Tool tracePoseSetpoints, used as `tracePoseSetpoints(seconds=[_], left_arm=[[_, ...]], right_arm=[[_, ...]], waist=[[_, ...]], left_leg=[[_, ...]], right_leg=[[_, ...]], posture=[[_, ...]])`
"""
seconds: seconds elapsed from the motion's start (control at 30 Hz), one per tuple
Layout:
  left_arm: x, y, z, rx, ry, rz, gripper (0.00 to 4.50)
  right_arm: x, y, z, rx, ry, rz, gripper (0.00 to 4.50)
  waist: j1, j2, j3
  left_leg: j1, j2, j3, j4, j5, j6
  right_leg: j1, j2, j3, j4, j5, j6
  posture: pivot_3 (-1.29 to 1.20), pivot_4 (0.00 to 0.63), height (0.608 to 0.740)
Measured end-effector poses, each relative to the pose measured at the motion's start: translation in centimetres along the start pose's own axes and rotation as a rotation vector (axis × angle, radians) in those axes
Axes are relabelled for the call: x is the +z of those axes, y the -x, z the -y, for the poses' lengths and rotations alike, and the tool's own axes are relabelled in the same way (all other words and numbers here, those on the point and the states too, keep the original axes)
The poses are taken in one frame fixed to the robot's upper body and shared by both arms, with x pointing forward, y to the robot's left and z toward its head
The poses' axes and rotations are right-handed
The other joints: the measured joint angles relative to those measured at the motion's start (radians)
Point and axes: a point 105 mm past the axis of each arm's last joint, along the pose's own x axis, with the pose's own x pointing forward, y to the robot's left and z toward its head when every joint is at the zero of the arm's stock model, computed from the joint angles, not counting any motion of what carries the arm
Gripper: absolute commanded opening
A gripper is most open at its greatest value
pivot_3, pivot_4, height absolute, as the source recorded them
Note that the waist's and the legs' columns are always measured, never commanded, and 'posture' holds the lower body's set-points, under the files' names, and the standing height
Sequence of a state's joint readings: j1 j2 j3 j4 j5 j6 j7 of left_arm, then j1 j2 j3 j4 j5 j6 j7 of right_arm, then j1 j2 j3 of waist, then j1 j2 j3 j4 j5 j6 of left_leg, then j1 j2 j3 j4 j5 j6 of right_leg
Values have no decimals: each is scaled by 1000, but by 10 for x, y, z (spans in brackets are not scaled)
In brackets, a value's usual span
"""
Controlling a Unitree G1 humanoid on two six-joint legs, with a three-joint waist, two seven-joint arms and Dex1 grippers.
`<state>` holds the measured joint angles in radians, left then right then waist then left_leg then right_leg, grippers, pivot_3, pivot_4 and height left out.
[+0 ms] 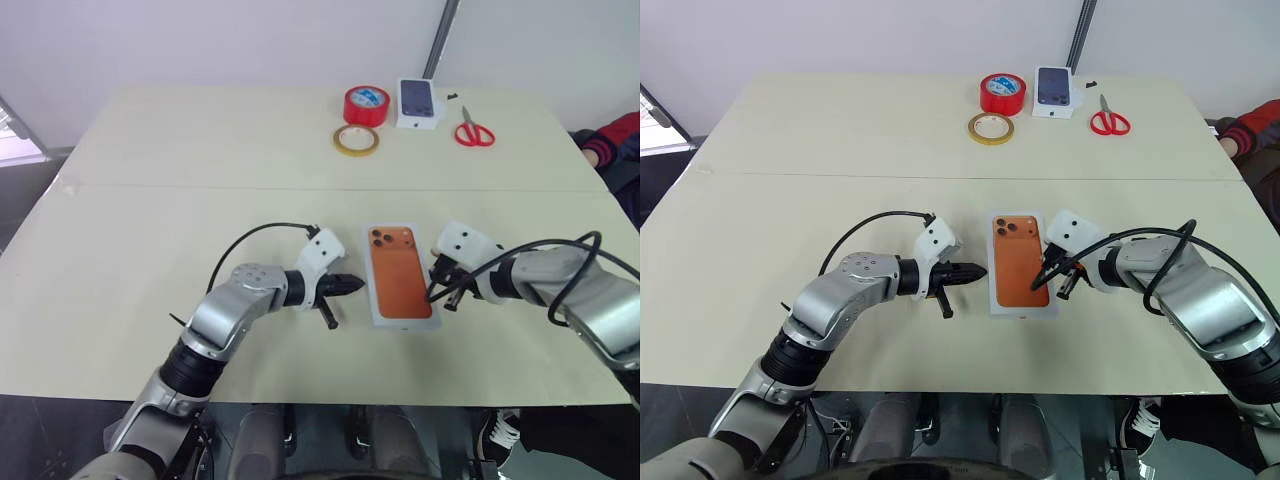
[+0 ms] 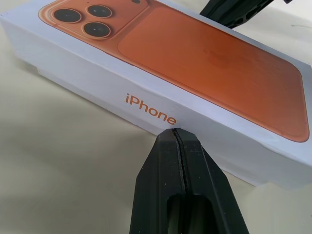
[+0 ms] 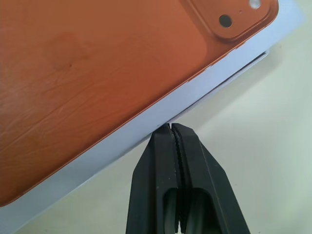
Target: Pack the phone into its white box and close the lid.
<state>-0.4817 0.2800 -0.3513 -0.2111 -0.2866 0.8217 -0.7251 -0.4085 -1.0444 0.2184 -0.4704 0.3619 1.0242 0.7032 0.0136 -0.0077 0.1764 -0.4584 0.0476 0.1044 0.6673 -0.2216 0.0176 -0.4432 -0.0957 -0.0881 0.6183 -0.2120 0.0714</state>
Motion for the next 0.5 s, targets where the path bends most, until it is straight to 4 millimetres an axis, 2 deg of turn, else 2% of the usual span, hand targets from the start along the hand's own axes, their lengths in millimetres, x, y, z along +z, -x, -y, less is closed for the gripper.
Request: tracePoseSetpoints(seconds=[0.5], left_arm=[[-2, -7, -1, 26, 8, -7, 0]], right_arm=[[-4, -1, 1, -14, 4, -13, 46]], waist=[[0, 0, 0]], left_leg=[[0, 0, 0, 0, 0, 0]], right_leg=[[0, 0, 0, 0, 1, 1]], posture=[[0, 150, 736]])
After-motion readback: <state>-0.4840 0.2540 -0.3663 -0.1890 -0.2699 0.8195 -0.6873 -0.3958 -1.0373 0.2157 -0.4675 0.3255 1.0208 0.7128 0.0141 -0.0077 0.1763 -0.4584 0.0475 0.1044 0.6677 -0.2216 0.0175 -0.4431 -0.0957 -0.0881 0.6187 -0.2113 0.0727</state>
